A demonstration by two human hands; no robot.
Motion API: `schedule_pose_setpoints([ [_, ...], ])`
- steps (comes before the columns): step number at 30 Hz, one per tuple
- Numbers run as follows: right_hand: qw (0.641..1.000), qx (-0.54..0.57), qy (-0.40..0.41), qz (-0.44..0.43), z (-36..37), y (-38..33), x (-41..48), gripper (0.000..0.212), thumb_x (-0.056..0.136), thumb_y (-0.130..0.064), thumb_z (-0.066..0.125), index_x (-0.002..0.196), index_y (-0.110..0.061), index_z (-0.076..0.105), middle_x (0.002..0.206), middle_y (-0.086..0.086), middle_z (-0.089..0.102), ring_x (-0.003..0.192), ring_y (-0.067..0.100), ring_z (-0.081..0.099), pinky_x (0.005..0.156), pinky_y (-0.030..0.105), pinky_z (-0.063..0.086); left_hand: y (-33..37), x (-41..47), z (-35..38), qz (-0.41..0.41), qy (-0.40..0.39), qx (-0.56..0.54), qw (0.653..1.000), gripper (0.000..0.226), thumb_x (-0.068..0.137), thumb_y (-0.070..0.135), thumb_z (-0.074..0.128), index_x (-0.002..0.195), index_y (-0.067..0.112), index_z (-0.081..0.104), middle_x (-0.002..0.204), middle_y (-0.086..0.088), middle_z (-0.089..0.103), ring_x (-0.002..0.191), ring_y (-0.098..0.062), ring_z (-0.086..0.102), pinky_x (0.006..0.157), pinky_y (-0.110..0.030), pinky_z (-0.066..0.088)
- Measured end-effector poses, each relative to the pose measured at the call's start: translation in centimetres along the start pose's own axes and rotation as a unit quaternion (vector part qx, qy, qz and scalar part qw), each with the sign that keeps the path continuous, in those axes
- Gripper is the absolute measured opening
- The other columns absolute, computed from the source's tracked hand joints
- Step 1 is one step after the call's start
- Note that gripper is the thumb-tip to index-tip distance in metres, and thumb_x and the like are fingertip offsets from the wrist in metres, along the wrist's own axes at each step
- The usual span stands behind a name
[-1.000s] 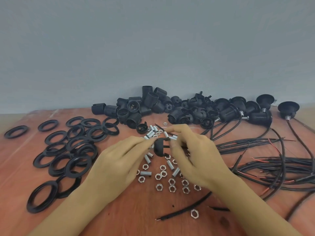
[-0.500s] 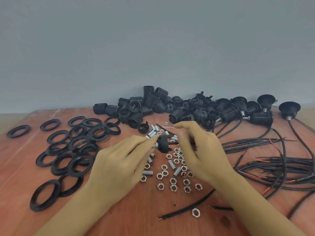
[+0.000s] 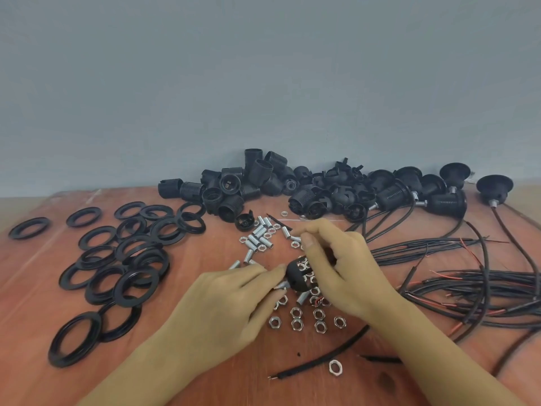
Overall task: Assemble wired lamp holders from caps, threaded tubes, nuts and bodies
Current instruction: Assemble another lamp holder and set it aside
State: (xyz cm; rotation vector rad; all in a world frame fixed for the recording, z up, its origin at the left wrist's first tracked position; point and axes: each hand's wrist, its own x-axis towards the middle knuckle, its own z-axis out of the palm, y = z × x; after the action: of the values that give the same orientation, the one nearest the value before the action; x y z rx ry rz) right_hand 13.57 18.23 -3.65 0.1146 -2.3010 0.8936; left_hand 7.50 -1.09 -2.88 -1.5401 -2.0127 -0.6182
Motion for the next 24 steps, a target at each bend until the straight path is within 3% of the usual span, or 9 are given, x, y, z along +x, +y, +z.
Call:
schedule_pose_setpoints([
  [4, 0.994, -0.092, 0.04, 0.037, -0.9, 1.4, 0.4, 0.028, 0.101, -0.039, 0.04, 0.094, -0.024, 0.062, 0.048, 0.0, 0.044, 0.046, 0.014, 0.045, 0.049, 0.016, 0.024, -1.2, -0.3, 0.3, -0.025, -0.007, -0.015, 1.0, 0.025, 0.092, 0.025, 0.058, 0.104, 0.01, 0.074, 0.08, 0.005, 0.068, 0.059, -0.013, 0.063, 0.048, -0.029, 0.052],
  [6, 0.991, -0.104, 0.05, 0.067, -1.1, 2.3, 0.5, 0.019, 0.099, -0.037, 0.047, 0.088, -0.029, 0.059, 0.046, 0.0, 0.044, 0.046, 0.015, 0.044, 0.048, 0.025, 0.033, -1.5, -0.4, 0.4, -0.049, -0.01, -0.047, 0.998, 0.025, 0.092, 0.026, 0.058, 0.106, 0.011, 0.074, 0.08, 0.008, 0.067, 0.061, -0.01, 0.063, 0.05, -0.029, 0.053],
  [7, 0.991, -0.086, 0.055, 0.084, -1.1, 2.5, 0.4, 0.013, 0.096, -0.036, 0.051, 0.087, -0.031, 0.059, 0.045, -0.001, 0.043, 0.043, 0.014, 0.042, 0.048, 0.027, 0.038, -1.6, -0.4, 0.4, -0.065, -0.007, -0.069, 0.995, 0.026, 0.092, 0.027, 0.059, 0.107, 0.012, 0.073, 0.079, 0.013, 0.065, 0.061, -0.004, 0.061, 0.052, -0.027, 0.053],
  [10, 0.993, -0.004, 0.064, 0.098, -0.8, 2.5, 0.5, 0.001, 0.093, -0.033, 0.062, 0.092, -0.032, 0.061, 0.044, -0.004, 0.041, 0.039, 0.007, 0.037, 0.049, 0.011, 0.037, -1.2, -0.6, 0.8, -0.13, -0.005, -0.169, 0.977, 0.04, 0.085, 0.025, 0.067, 0.124, 0.016, 0.066, 0.074, 0.022, 0.059, 0.057, 0.003, 0.051, 0.058, -0.007, 0.043],
  [12, 0.996, 0.025, 0.038, 0.077, -0.4, 2.1, 0.3, 0.009, 0.091, -0.037, 0.064, 0.098, -0.033, 0.06, 0.048, -0.002, 0.046, 0.041, 0.006, 0.04, 0.052, 0.009, 0.038, -0.8, -0.7, 1.2, -0.147, -0.018, -0.224, 0.963, 0.049, 0.083, 0.024, 0.07, 0.131, 0.019, 0.061, 0.076, 0.019, 0.061, 0.055, 0.001, 0.051, 0.056, -0.005, 0.039],
  [15, 0.998, 0.038, -0.011, 0.048, 0.3, 1.4, 0.0, 0.02, 0.088, -0.051, 0.06, 0.103, -0.038, 0.057, 0.052, 0.0, 0.05, 0.043, 0.007, 0.042, 0.05, 0.013, 0.035, -0.4, -0.8, 1.5, -0.136, -0.039, -0.247, 0.959, 0.043, 0.085, 0.022, 0.069, 0.128, 0.023, 0.063, 0.078, 0.019, 0.06, 0.057, -0.003, 0.055, 0.058, -0.007, 0.041],
  [18, 0.985, 0.147, 0.004, 0.095, 0.3, 0.6, 0.3, 0.028, 0.084, -0.051, 0.068, 0.104, -0.034, 0.06, 0.05, -0.002, 0.053, 0.041, 0.003, 0.042, 0.046, 0.013, 0.036, -0.5, -0.7, 1.5, -0.166, -0.021, -0.264, 0.95, 0.041, 0.084, 0.021, 0.069, 0.124, 0.03, 0.065, 0.075, 0.015, 0.062, 0.059, -0.008, 0.058, 0.056, -0.012, 0.044],
  [21, 0.928, 0.324, 0.019, 0.183, -0.4, 0.3, 0.9, 0.035, 0.075, -0.035, 0.076, 0.105, -0.022, 0.063, 0.051, -0.004, 0.059, 0.039, 0.003, 0.047, 0.041, 0.012, 0.037, -0.8, -0.7, 1.6, -0.208, 0.006, -0.297, 0.932, 0.046, 0.082, 0.02, 0.069, 0.126, 0.033, 0.061, 0.071, 0.013, 0.062, 0.056, -0.008, 0.056, 0.054, -0.016, 0.045],
  [24, 0.902, 0.378, 0.005, 0.211, -0.1, 0.0, 1.0, 0.022, 0.072, -0.029, 0.076, 0.089, -0.016, 0.072, 0.056, 0.0, 0.062, 0.041, 0.006, 0.049, 0.039, 0.016, 0.036, -0.9, -0.6, 1.7, -0.226, 0.008, -0.318, 0.921, 0.047, 0.081, 0.017, 0.069, 0.124, 0.031, 0.061, 0.067, 0.01, 0.062, 0.055, -0.008, 0.056, 0.055, -0.019, 0.047],
])
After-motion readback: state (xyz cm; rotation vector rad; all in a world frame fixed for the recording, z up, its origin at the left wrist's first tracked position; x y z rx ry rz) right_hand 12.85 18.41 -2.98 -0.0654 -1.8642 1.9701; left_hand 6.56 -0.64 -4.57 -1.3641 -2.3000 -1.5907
